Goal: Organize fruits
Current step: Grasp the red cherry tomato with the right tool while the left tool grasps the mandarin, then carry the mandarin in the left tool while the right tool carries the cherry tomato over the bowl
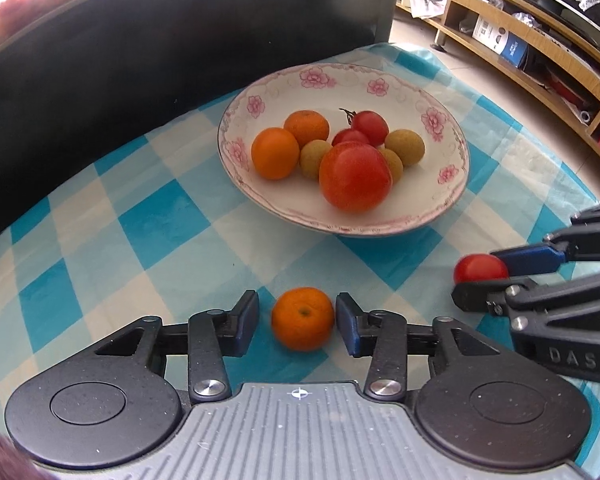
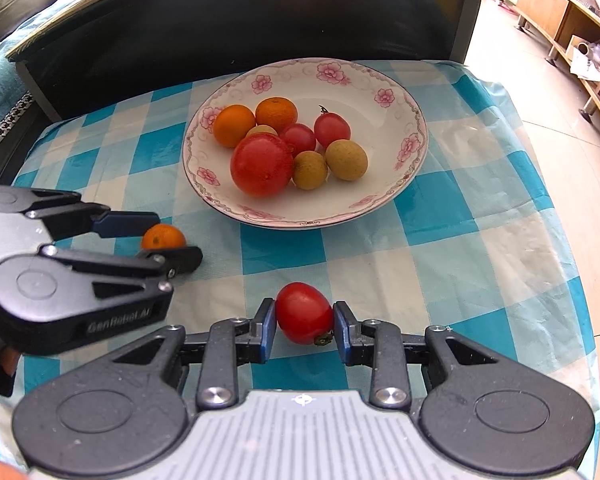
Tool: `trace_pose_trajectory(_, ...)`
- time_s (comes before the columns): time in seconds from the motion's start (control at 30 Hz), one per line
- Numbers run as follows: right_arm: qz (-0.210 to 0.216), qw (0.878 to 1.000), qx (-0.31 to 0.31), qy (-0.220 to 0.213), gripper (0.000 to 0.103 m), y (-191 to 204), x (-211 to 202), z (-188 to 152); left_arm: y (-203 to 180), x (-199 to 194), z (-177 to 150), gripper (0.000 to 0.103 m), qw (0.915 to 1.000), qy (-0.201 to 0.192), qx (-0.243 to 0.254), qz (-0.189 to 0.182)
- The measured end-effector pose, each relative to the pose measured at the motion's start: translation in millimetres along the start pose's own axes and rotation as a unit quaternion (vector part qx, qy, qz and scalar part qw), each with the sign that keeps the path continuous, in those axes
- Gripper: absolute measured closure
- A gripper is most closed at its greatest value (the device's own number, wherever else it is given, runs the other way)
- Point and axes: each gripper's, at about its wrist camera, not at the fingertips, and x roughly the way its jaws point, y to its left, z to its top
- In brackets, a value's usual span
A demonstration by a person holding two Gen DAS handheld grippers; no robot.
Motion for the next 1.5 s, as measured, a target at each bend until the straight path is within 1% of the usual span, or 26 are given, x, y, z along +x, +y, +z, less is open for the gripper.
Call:
trace_pose_trajectory(0.17, -0.004, 1.000, -0.005, -0.001, 0.069, 3.3, 0.3, -1.7, -0.1, 0.1, -0.4, 0.052, 1.0000, -0.001, 0.000, 0.004)
trace_pose_trajectory(0.23, -0.006, 1.000, -0.003, 0.000, 0.069, 2.5, 1.5, -2.4, -1.5, -0.3, -0.8, 0.057, 1.0000, -0.002, 0.002, 0.004)
trace_pose_trajectory(0.27, -0.008, 1.000, -0.001, 0.001, 0.069, 2.2, 2.3, -2.7, -1.5, -0.3, -0.8, 0.062, 1.0000, -0.003, 0.001, 0.003)
trace_pose_trajectory(0.3, -0.009, 1.000, 0.001, 0.002, 0.069, 1.9, 2.3, -3.3, -1.8, -0.7, -0.8, 0.062, 1.0000, -0.003, 0.001, 0.003)
trace_pose_trajectory(0.57, -0.017, 1.000, 0.010, -0.014, 0.069, -0.4, -4.7, -5.3, -7.4, -8.2, -3.6, 0.062, 0.9999, -0.008, 0.010, 0.005)
trace_pose_trajectory(0.73, -0.023, 0.999, -0.001, -0.021, 0.069, 7.2, -8.0, -4.6, -9.8, -13.4, -3.9, 0.062, 0.9997, -0.015, 0.016, 0.012)
trace_pose_trajectory(0.83, -0.035, 0.999, -0.006, -0.027, 0.069, 10.9, -10.7, -3.8, -12.0, -17.2, -2.9, 0.062, 0.9995, -0.020, 0.020, 0.017)
trace_pose_trajectory(1.1, -0.040, 0.998, -0.011, -0.037, 0.069, 17.9, -17.2, 1.0, -17.2, -27.5, 1.2, 0.062, 0.9988, -0.036, 0.026, 0.020)
trace_pose_trajectory(1.5, -0.048, 0.998, -0.010, -0.042, 0.069, 13.8, -18.9, 7.3, -19.2, -29.2, 8.9, 0.062, 0.9986, -0.044, 0.025, 0.018)
